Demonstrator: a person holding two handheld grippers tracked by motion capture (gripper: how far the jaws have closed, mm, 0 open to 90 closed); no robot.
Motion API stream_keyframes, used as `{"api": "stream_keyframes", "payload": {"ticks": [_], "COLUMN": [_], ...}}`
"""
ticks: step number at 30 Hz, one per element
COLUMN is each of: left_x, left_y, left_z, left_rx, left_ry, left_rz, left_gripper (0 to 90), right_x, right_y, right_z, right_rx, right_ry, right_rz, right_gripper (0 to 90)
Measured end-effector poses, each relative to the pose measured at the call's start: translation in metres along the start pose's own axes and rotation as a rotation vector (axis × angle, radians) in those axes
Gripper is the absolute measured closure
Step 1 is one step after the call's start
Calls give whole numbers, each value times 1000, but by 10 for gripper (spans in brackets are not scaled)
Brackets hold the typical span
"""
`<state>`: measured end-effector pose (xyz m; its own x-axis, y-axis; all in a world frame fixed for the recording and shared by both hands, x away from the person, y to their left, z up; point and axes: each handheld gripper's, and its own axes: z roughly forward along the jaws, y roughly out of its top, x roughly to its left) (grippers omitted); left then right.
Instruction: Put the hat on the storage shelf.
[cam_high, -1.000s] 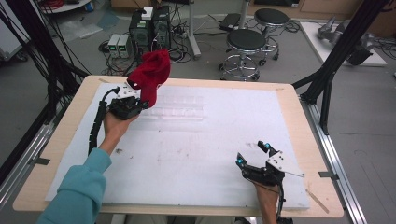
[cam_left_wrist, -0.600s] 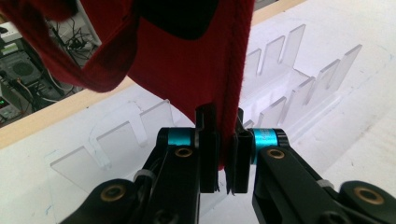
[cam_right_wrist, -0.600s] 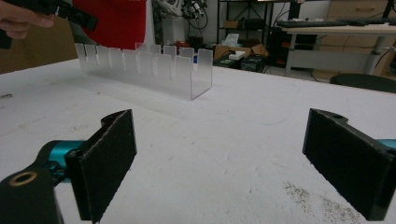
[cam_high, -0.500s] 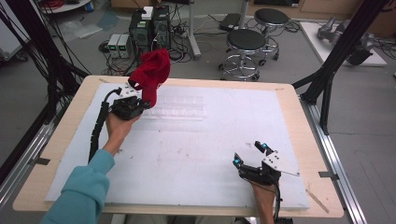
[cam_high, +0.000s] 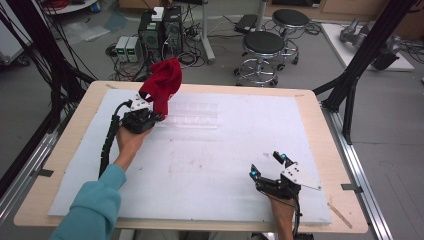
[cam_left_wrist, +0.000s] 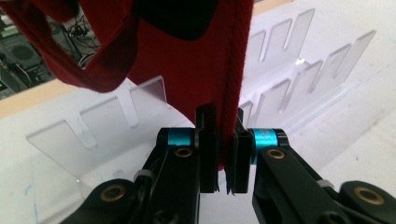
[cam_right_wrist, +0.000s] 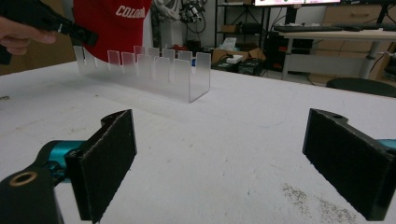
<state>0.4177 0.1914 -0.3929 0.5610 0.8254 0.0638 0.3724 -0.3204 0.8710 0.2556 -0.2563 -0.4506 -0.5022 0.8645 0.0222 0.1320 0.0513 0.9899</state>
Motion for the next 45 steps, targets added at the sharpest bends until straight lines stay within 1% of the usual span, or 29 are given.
{"api": "stream_keyframes", "payload": {"ticks": [1,4,5,9,10,13,14,16,19,20,21,22,23,24,25,27,29,31,32,34,35,36,37,38,39,41,42,45], "left_x": [0,-1,-1,-3,-3,-4,-4,-4,-4,-4,-3,-3,-3,-1,0,0,2,4,4,6,7,8,8,9,10,15,18,23], "left_y": [-1,-3,-4,-10,-12,-15,-15,-14,-14,-15,-15,-15,-15,-16,-16,-16,-17,-17,-17,-17,-17,-18,-21,-24,-28,-37,-43,-57], "left_z": [0,-1,-1,-1,-2,-2,-2,-2,-3,-2,-3,-3,-2,-3,-4,-6,-9,-13,-16,-22,-25,-29,-33,-38,-43,-53,-61,-80], "left_rx": [-10,-4,-6,-2,6,14,23,22,24,17,27,37,46,53,59,53,53,57,50,51,49,46,17,-9,-22,-35,-45,-68], "left_ry": [-1,3,4,7,4,3,7,6,2,1,7,22,34,30,25,-9,-31,-46,-54,-80,-90,-95,-90,-73,-68,-92,-96,-134], "left_rz": [-1,8,0,-2,3,-4,6,6,-6,-21,-25,-29,-35,-40,-38,-56,-69,-88,-90,-97,-97,-93,-86,-70,-68,-83,-72,-62], "left_gripper": [853,853,853,851,850,849,848,848,843,840,832,794,719,658,616,517,415,306,256,222,174,163,163,164,166,165,165,165], "right_x": [0,0,0,0,0,1,0,0,0,0,-1,-1,0,0,-1,-2,-2,-2,-1,-1,-1,-1,-1,-1,-1,-1,-1,-1], "right_y": [0,0,0,0,-1,-1,-1,-1,-1,-1,-1,-2,-2,-2,-2,-3,-3,-3,-3,-3,-3,-3,-3,-3,-3,-3,-3,-3], "right_z": [0,0,0,-1,-1,-1,-1,-1,-2,-2,-2,-3,-3,-4,-4,-5,-5,-5,-5,-5,-5,-5,-5,-5,-5,-5,-5,-4], "right_rx": [-1,-2,-3,-7,-8,-16,-19,-20,-22,-27,-30,-35,-35,-41,-49,-55,-55,-58,-55,-54,-56,-55,-54,-54,-53,-54,-54,-52], "right_ry": [0,1,0,-3,-2,-4,-5,-6,-2,-2,-2,0,-1,1,-1,-1,2,-1,-1,-1,-2,-1,0,0,0,-1,0,1], "right_rz": [1,2,1,-3,-5,-8,-9,-6,4,-1,-4,-6,2,5,6,15,21,9,10,10,7,9,9,9,10,8,9,14], "right_gripper": [87,87,87,87,87,87,87,87,87,87,87,87,87,87,87,87,87,87,87,87,87,87,87,87,87,87,87,87]}}
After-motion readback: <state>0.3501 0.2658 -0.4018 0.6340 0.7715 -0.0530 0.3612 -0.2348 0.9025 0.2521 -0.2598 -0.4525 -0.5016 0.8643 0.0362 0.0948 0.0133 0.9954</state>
